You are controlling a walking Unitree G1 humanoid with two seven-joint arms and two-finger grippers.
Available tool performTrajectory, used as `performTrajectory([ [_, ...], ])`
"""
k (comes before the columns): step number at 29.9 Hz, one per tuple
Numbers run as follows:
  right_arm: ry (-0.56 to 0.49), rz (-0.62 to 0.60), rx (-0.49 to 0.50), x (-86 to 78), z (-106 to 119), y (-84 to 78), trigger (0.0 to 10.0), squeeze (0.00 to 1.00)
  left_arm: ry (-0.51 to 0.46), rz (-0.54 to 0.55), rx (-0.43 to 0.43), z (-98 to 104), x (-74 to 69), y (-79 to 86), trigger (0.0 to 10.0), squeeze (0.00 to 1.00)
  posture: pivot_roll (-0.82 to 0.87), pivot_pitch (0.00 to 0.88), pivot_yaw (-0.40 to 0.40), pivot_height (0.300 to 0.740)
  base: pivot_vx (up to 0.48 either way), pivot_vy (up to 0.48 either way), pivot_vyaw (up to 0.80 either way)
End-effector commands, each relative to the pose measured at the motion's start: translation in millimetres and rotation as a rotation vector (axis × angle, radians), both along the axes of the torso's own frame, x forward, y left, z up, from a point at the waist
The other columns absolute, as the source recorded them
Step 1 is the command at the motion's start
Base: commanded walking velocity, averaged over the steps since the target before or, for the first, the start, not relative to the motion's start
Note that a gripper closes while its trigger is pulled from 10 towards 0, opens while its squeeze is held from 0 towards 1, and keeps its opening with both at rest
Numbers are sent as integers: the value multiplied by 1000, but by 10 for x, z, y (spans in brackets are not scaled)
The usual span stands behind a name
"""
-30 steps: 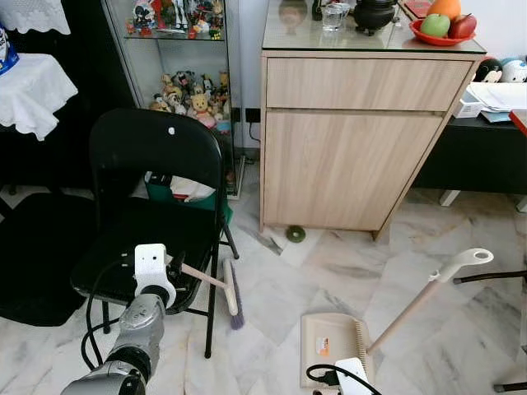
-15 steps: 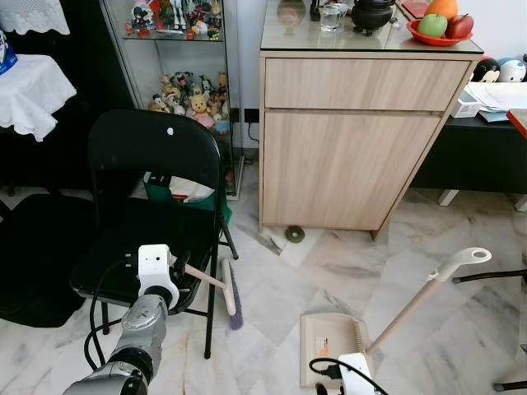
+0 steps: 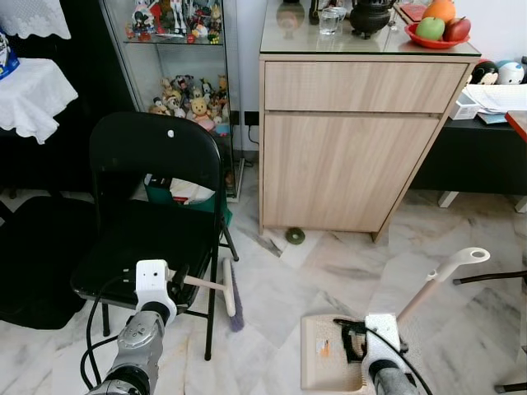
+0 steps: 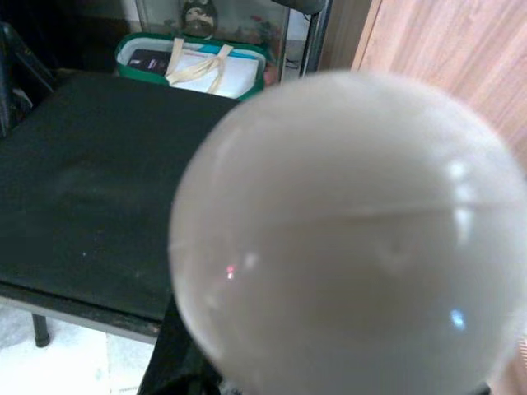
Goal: Sweep floor
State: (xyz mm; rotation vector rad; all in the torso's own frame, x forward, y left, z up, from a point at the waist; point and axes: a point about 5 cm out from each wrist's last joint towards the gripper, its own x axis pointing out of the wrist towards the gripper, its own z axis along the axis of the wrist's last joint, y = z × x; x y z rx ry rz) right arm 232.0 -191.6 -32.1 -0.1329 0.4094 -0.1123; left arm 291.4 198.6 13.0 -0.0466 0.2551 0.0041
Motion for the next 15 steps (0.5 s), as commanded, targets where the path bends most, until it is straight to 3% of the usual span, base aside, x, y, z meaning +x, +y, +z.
performTrajectory([
  [1,-18,-16,4,-13,12,-14,10000,0,48,33,29,-70,-80,129,10000,0,-64,28,23,740,0,0,0],
  [5,-143,-2,6,98,191,50,10000,0,31,9,60,-77,-138,187,10000,0,-64,32,22,740,0,0,0],
  [15,-254,-18,19,97,379,59,10000,0,-32,-67,72,-62,-205,140,10000,0,-53,4,21,740,0,0,0],
])
